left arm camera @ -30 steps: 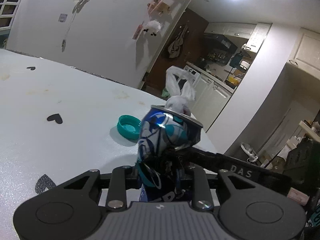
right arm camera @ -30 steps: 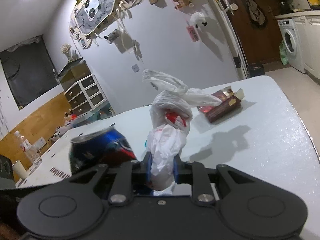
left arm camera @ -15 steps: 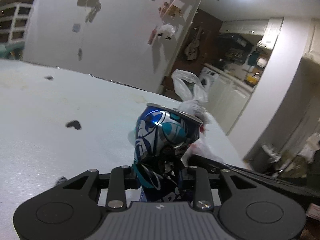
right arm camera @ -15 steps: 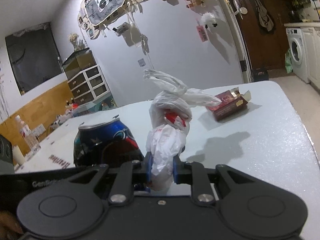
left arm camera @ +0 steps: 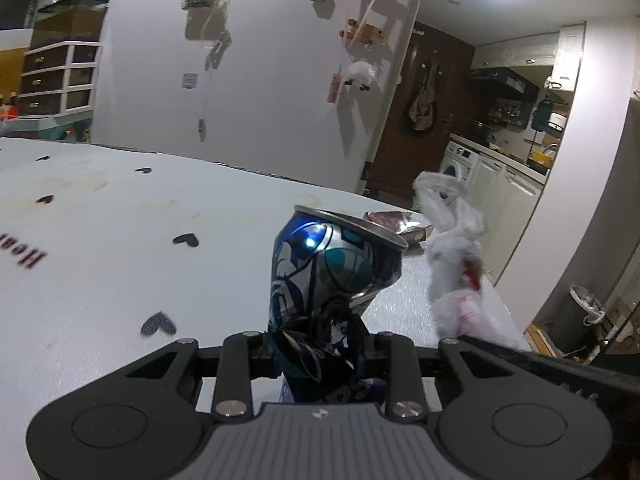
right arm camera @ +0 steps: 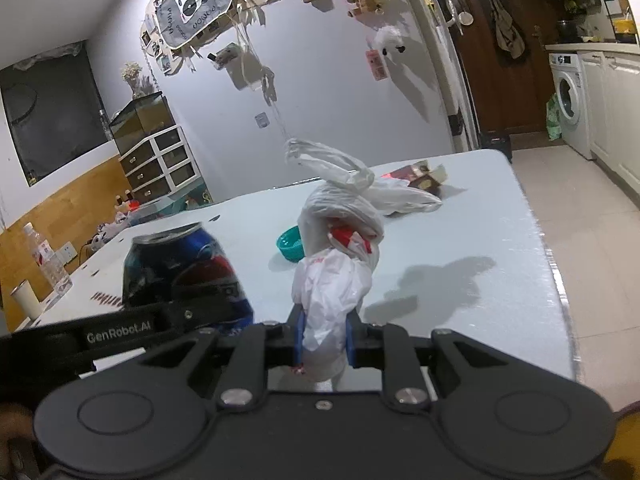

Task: Collect trash
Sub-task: 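Lift the Pepsi can and white plastic bag off the table, then carry the Pepsi can and plastic bag over the trash bin opening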

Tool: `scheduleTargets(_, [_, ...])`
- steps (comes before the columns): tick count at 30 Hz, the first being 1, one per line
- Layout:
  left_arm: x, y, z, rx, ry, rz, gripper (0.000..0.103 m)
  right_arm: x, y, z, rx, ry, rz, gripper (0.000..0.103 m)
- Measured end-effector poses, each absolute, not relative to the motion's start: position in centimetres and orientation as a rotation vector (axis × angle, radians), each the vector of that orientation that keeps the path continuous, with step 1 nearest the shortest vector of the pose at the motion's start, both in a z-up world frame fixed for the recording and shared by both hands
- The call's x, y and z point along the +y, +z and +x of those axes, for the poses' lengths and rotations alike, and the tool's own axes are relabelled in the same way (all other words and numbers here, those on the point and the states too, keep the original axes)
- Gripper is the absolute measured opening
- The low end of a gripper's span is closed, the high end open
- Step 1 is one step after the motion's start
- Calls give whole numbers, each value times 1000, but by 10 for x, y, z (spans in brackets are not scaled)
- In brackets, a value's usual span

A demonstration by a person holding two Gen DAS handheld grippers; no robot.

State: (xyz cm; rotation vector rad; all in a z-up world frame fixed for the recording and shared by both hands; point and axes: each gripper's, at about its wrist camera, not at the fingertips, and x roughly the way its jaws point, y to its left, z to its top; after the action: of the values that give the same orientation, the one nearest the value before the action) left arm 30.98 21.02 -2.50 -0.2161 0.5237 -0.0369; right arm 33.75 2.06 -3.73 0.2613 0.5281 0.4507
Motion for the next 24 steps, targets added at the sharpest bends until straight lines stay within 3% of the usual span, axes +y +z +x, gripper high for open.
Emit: scheduleTargets(24, [132, 19, 200, 477, 52, -152, 30, -76, 7, 230, 475, 433, 160, 20])
